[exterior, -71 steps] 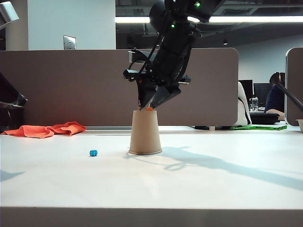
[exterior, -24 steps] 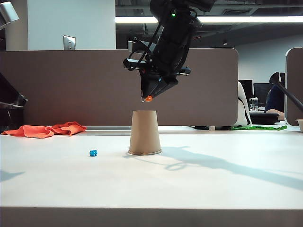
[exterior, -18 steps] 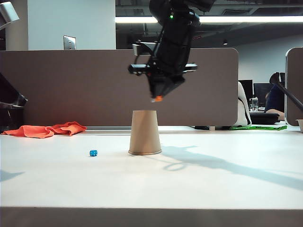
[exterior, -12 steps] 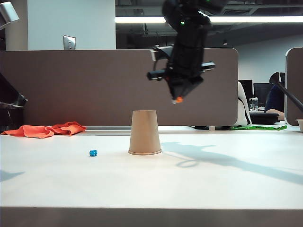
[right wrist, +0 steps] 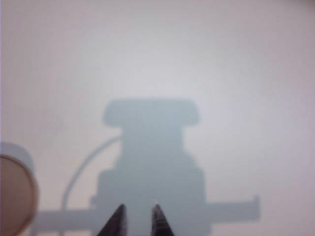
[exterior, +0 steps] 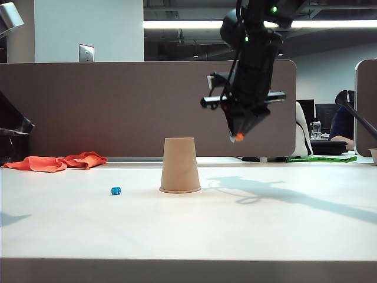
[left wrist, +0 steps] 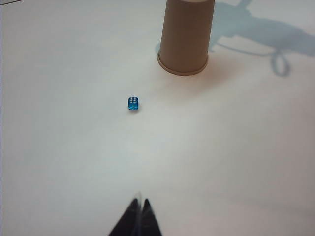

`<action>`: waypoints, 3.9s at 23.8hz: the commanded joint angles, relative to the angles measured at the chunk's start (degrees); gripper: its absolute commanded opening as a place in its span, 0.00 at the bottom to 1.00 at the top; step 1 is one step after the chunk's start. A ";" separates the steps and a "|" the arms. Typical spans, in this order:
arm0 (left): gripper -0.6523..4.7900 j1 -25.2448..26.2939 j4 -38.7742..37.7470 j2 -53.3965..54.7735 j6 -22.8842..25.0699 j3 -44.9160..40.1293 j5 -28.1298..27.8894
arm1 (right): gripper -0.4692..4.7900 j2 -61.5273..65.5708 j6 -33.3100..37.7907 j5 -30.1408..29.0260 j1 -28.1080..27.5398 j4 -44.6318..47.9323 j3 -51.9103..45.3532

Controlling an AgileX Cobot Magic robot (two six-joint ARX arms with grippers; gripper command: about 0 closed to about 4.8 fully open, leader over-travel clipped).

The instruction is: Throw the dice onto the paper cup, compare its value with the values of the other dice on the table, place the die with the higher value on the paper cup, and take no action if both dice have the same value.

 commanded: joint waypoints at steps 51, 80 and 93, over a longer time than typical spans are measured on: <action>0.11 0.00 0.26 -0.13 -0.17 0.31 1.46 | 0.12 2.23 5.20 3.82 -8.44 -17.99 0.24; 0.11 0.00 3.34 -0.11 -0.15 0.31 1.27 | 0.08 -7.45 1.46 3.93 -8.94 -18.05 0.33; 0.11 0.00 22.32 15.93 -0.13 0.48 -0.04 | 0.08 -18.62 1.75 3.67 -8.92 -26.77 -1.38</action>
